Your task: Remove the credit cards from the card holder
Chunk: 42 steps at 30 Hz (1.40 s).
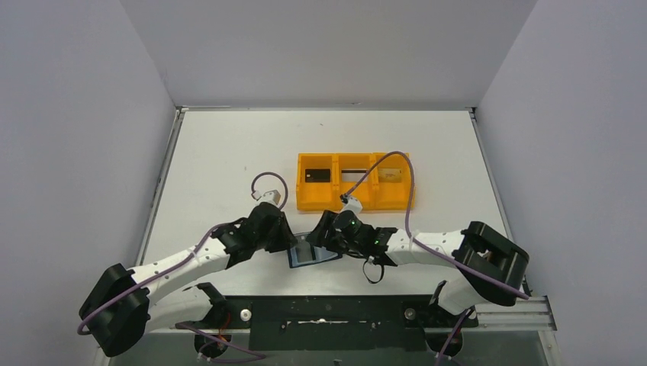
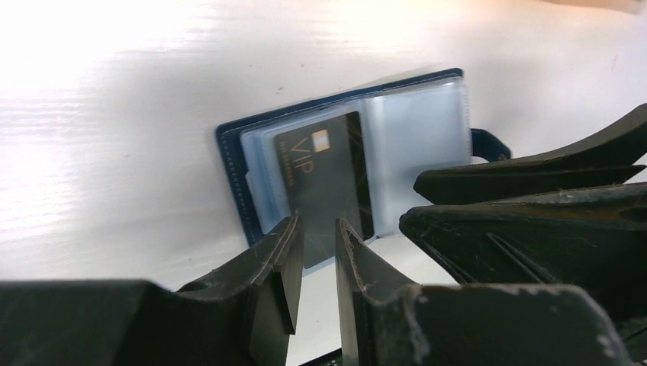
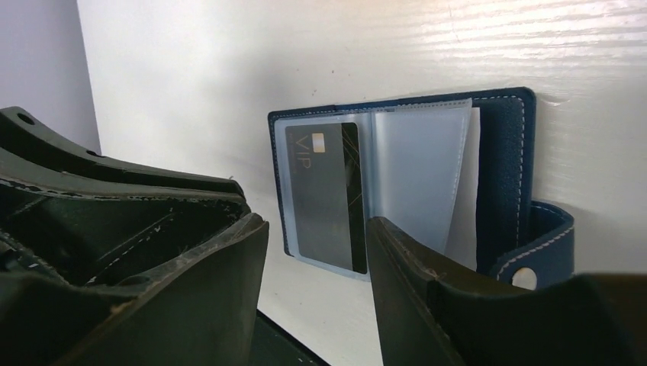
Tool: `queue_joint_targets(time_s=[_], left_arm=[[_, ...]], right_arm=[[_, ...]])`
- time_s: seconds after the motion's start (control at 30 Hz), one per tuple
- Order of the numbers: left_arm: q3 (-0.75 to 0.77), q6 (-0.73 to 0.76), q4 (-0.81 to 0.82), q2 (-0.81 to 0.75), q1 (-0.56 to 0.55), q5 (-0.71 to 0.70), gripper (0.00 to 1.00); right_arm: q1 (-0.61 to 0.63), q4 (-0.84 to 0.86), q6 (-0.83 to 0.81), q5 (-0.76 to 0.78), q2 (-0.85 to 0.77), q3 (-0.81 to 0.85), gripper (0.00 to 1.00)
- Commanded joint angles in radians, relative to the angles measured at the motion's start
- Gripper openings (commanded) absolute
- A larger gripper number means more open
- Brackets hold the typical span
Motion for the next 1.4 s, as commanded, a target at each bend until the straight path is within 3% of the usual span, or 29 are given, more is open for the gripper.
queue_joint_targets(time_s=[0.0, 0.2, 0.5, 0.97, 1.37], left_arm=[[-0.037, -0.017, 0.016, -0.027, 0.025, 0.021, 0.23], [-0.026, 0.006, 0.067, 0.019, 0.029, 0.083, 0.26], [0.043, 0.074, 0.034, 0.147, 0.028, 0.097, 0.27], [0.025, 0.084, 0.01, 0.214, 0.02, 0.072, 0.13], [0.028, 0.093, -0.013, 0.223, 0.02, 0.046, 0.1]], right_arm=[[0.004, 0.034, -0.01, -0.052, 0.051, 0.053, 0.49], [-0.004, 0.027, -0.006, -0.066, 0.105, 0.061, 0.44], [-0.031, 0.09, 0.024, -0.118, 0.148, 0.026, 0.29], [-0.047, 0.135, 0.042, -0.149, 0.141, -0.002, 0.0], [-0.061, 0.08, 0.062, -0.101, 0.098, -0.032, 0.0]])
